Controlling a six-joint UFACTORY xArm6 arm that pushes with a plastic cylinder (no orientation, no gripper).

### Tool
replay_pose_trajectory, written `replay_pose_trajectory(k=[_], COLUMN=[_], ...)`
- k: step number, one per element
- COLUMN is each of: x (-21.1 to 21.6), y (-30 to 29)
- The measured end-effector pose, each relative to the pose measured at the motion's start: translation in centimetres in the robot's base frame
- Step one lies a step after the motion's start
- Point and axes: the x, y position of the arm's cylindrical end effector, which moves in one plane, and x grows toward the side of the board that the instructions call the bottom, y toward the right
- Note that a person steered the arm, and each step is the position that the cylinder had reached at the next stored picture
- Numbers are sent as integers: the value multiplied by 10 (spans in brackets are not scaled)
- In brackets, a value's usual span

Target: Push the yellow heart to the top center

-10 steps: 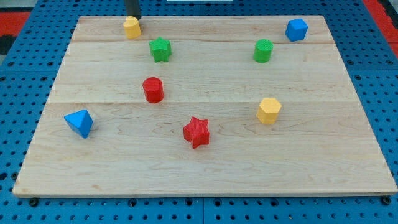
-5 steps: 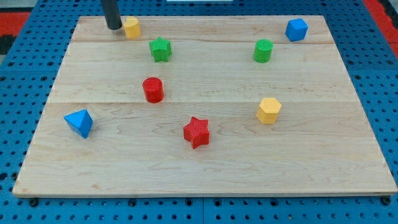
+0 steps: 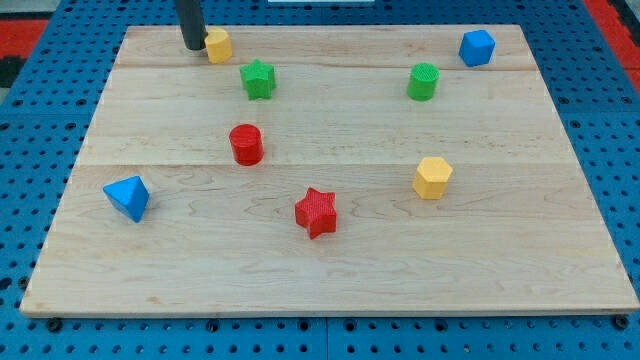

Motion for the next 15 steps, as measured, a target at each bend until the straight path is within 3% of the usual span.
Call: replay_pose_trajectory(k=[6, 15], x=[0, 1], y=[78, 132])
